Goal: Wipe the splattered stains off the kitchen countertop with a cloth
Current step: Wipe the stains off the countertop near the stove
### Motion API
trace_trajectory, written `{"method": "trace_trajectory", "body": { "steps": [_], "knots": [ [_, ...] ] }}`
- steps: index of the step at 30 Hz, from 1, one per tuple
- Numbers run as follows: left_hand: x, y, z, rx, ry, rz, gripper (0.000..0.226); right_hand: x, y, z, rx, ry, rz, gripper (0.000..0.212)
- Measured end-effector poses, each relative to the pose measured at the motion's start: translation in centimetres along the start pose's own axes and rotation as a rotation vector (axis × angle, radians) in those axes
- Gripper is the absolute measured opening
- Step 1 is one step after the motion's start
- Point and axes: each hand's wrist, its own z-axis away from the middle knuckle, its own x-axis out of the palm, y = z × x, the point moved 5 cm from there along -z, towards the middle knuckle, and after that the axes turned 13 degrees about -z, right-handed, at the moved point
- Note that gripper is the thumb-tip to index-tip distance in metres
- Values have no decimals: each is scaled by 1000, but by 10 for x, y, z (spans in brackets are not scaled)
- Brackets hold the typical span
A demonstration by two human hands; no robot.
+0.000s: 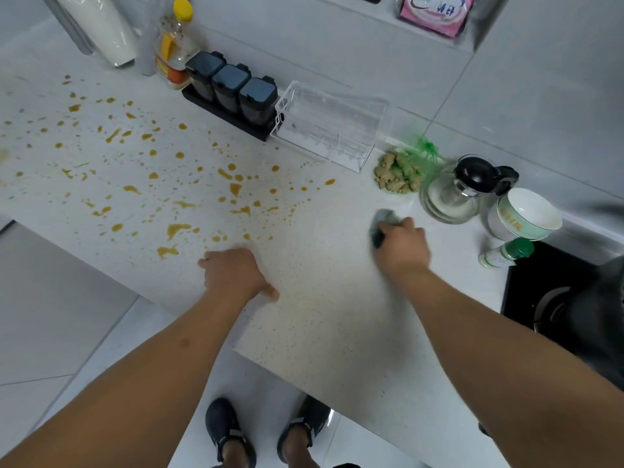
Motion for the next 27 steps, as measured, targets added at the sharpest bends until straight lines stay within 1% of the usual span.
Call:
{"method": "trace_trajectory", "body": {
  "steps": [1, 3, 5, 7, 9, 12, 14, 16, 18, 21, 24, 25, 27],
  "knots": [
    [0, 0, 0, 1, -5, 1, 97, -5, 11, -1, 66, 12, 22, 37],
    [0, -1, 0, 3, -14, 1, 103, -3, 12, 7, 148, 32, 7, 41],
    [-1, -1, -1, -2, -15, 4, 109, 10, -10, 21, 130, 38, -29, 44],
    [0, -1, -2, -7, -13, -1, 110, 30, -42, 42, 47, -8, -58, 45],
    [3, -3, -5, -25, 1, -9, 108, 52, -76, 65, -75, -77, -59, 45],
    [3, -3, -7, -19, 64, -78, 103, 80, -117, 103, -219, -142, -54, 43],
    [6, -2, -8, 9, 85, -129, 103, 89, -126, 124, -301, -185, -77, 39],
    [10, -2, -9, 32, 71, -184, 116, 88, -112, 141, -345, -198, -75, 36],
    [15, -3, -9, 54, 42, -234, 129, 76, -77, 145, -276, -182, -86, 39],
    [17, -7, -4, 109, 59, -251, 137, 44, -4, 142, -7, -77, -40, 45],
    [15, -16, -1, 175, 88, -173, 130, 17, 55, 148, 327, -24, -83, 50],
    [13, -20, 0, 202, 93, -135, 124, 15, 61, 153, 420, -13, -100, 50],
    [10, -26, 3, 232, 99, -66, 111, 20, 52, 158, 518, 24, -85, 44]
  ]
}}
